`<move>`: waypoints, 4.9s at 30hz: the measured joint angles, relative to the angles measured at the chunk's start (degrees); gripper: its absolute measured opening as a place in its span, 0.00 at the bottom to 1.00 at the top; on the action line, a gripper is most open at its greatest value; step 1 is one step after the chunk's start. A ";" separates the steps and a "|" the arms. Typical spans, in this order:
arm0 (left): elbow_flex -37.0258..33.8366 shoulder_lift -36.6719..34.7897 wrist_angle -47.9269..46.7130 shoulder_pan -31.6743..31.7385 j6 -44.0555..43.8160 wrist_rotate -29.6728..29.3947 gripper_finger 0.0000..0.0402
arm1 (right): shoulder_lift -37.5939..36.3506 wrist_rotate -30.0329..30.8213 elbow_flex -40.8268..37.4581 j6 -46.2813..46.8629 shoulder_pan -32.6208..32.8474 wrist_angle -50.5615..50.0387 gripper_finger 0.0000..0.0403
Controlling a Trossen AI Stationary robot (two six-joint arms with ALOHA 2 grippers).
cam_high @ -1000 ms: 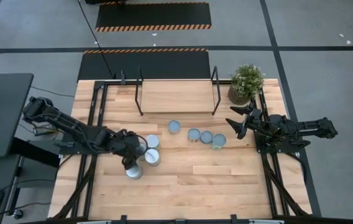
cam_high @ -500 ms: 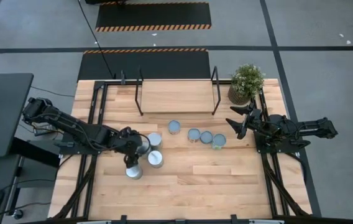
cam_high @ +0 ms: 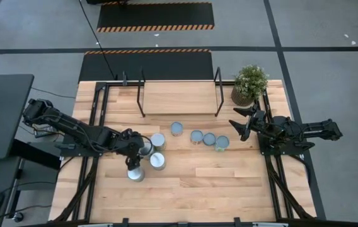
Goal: Pick and place cans onto a shelf
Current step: Put the canned oranges on the shelf
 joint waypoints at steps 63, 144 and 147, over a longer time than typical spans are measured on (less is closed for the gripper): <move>0.00 -0.04 -0.83 -2.85 -16.64 -0.66 0.98 | -0.01 0.00 0.01 0.00 -0.02 0.00 0.87; 0.02 9.55 9.45 1.18 2.63 -2.74 0.97 | -0.01 0.00 0.00 0.01 -0.02 0.44 0.87; 0.02 9.55 9.63 1.18 2.37 -2.61 0.97 | 0.01 0.00 0.01 0.01 -0.02 0.44 0.87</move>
